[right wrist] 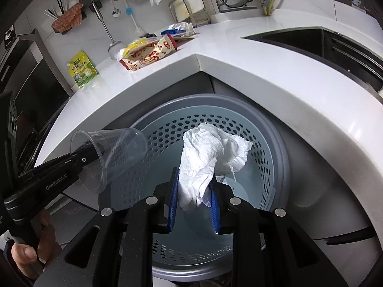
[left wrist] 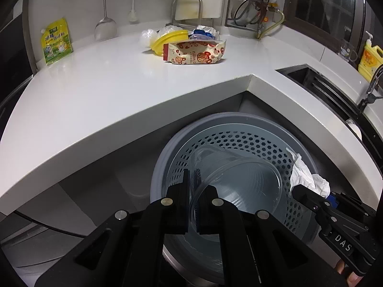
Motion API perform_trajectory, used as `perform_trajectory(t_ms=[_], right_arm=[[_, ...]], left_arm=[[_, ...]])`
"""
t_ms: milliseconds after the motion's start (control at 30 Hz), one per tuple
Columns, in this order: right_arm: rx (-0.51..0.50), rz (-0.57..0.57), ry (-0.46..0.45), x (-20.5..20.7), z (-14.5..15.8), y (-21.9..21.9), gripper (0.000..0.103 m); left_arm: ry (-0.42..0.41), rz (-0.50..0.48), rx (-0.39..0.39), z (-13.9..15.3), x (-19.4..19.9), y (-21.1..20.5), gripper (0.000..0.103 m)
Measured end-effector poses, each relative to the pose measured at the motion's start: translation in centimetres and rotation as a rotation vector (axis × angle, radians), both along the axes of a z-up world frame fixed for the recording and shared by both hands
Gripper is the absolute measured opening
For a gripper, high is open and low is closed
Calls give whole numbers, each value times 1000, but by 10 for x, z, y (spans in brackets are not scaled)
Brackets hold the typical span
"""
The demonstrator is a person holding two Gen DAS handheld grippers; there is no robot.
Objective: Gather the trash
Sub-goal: 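Carry tissue and cup over the bin and open both grippers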
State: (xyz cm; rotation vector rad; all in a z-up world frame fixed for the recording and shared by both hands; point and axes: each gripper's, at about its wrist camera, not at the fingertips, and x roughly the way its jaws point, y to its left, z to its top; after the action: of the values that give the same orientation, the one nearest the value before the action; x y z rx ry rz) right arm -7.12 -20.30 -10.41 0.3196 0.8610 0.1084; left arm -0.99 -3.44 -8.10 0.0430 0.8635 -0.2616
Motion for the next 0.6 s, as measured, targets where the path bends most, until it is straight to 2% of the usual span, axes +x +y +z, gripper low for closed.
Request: perform_trajectory(t_ms=[600], right_arm=[[4, 0, 49, 10, -11, -1, 24]], left_arm=[[76, -2, -8, -20, 7, 0, 4]])
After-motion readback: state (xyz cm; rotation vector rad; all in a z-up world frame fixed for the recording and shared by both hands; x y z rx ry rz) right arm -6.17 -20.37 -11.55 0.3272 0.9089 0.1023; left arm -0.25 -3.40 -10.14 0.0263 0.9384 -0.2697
